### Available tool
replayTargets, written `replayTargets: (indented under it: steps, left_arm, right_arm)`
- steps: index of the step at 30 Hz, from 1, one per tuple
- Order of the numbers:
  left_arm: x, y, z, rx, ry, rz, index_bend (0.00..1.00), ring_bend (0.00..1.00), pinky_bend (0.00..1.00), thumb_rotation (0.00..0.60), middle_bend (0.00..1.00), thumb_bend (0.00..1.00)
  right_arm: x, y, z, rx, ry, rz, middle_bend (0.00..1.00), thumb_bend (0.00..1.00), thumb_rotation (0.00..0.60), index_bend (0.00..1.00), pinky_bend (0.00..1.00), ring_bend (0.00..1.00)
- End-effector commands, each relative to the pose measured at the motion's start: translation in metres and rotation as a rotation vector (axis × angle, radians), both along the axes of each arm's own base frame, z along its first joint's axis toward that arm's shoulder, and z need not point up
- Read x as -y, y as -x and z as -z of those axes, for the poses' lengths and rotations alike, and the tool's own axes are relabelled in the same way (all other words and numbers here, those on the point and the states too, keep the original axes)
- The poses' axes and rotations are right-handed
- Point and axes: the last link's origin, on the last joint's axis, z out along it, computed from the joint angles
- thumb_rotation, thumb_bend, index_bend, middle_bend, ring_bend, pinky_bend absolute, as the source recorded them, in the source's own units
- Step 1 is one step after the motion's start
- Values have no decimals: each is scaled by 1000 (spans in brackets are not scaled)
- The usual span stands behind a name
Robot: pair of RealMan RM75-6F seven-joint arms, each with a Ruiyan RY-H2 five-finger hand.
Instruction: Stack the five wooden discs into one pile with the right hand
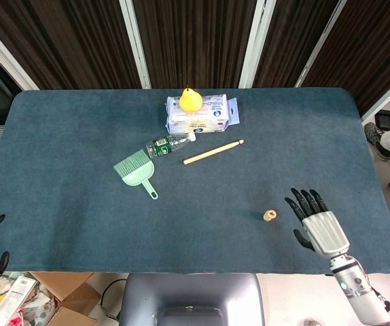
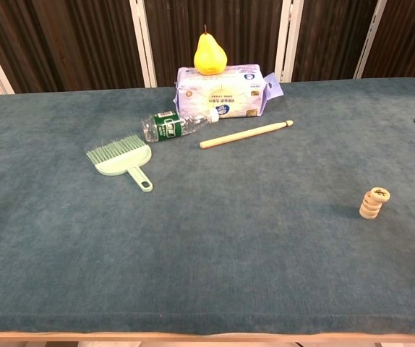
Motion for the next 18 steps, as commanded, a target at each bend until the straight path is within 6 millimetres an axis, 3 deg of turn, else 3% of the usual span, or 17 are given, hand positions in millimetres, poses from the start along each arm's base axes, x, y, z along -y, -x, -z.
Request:
replayTargets:
  steps: [1, 4, 8, 13, 18]
  left_arm:
    - [-3, 0, 1, -2, -1, 1, 0, 0, 0, 600, 12, 497]
    - [-3, 1, 1, -2, -7, -2, 0, 0, 0, 600, 11, 497]
    - [-1, 1, 0, -4, -4, -6, 0, 0, 0, 600, 12, 498]
    - [1, -1, 1, -2, 0, 3, 0, 0, 0, 600, 11, 496]
    - [0, -1, 2, -10, 2, -1, 0, 0, 0, 600, 12, 497]
  right_arm:
    - [-15, 10, -1, -34, -2, 15, 0, 504, 600, 250, 0, 0]
    - [-36, 22, -4, -26, 29, 80, 0, 504, 600, 231, 0, 0]
    - [-59, 37, -10, 63, 124, 182, 0, 455, 600, 58, 0, 0]
    - [-60, 38, -23, 105, 198, 169, 0, 429, 600, 14, 0, 0]
    - [-59, 38, -21, 107, 196, 149, 0, 429, 600, 0, 0, 0]
